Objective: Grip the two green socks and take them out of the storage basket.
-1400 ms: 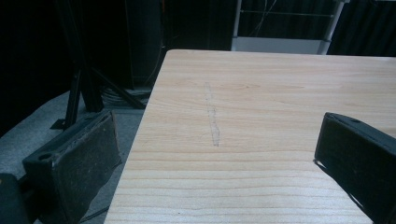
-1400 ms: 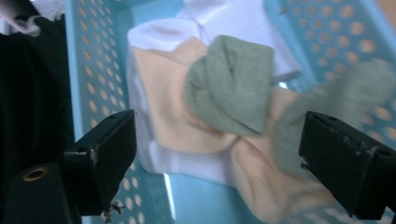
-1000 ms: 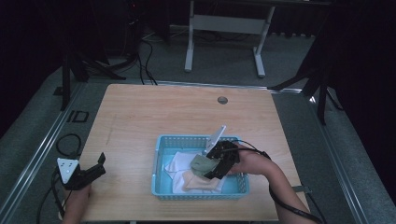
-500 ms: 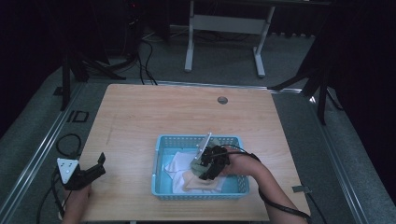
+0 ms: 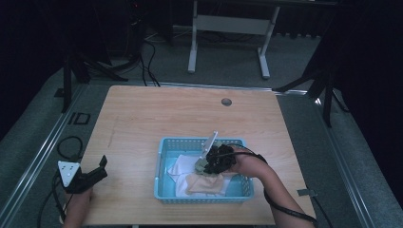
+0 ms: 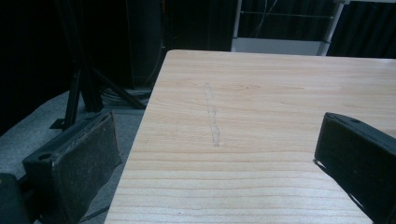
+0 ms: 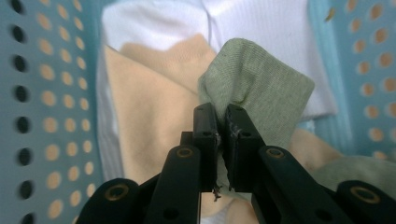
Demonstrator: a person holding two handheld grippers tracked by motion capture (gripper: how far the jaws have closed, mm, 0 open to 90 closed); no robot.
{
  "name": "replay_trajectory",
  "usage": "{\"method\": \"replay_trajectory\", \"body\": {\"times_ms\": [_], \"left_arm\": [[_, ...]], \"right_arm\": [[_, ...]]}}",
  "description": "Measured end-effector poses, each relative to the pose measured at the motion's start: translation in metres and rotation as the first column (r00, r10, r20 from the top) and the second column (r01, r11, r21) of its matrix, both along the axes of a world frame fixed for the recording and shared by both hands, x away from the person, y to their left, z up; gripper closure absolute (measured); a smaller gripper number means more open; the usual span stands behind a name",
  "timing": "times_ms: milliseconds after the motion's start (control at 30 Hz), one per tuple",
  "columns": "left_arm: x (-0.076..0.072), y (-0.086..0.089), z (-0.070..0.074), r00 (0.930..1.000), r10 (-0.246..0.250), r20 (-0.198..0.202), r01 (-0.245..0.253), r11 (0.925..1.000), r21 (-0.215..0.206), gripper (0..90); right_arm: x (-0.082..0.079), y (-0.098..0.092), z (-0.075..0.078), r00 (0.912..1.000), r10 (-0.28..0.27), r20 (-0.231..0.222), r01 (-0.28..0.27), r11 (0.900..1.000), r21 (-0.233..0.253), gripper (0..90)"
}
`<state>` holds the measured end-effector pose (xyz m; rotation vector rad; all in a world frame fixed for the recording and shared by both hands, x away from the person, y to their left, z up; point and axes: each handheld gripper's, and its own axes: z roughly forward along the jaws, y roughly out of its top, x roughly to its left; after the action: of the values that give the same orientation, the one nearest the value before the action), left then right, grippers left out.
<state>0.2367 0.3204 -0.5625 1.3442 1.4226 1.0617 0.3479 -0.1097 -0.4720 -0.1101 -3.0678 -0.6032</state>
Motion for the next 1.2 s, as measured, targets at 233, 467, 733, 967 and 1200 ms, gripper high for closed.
{"method": "replay_trajectory", "body": {"times_ms": [233,467,733,967,1200], "left_arm": [[0.000,0.000,0.000,1.0000,0.000,0.000,0.000,1.0000,-0.001,0.4],[0.000,0.000,0.000,1.0000,0.001,-0.002,-0.001,1.0000,0.001,0.5],[0.000,0.000,0.000,1.0000,0.003,-0.002,-0.003,1.0000,-0.001,0.5],[0.001,0.000,0.000,1.0000,0.005,-0.003,-0.005,1.0000,-0.002,0.5],[0.000,0.000,0.000,1.0000,0.004,-0.002,-0.004,1.0000,-0.001,0.5]], "right_arm": [[-0.005,-0.003,0.027,0.9995,0.014,0.029,-0.015,0.999,0.028,84.0],[-0.009,-0.007,0.050,0.9983,0.020,0.055,-0.023,0.998,0.059,84.0],[-0.011,-0.018,0.080,0.9962,0.021,0.084,-0.029,0.995,0.094,84.0],[-0.013,-0.034,0.094,0.9938,0.007,0.111,-0.018,0.995,0.095,84.0],[-0.015,-0.062,0.101,0.9918,-0.036,0.123,0.025,0.996,0.090,84.0]]}}
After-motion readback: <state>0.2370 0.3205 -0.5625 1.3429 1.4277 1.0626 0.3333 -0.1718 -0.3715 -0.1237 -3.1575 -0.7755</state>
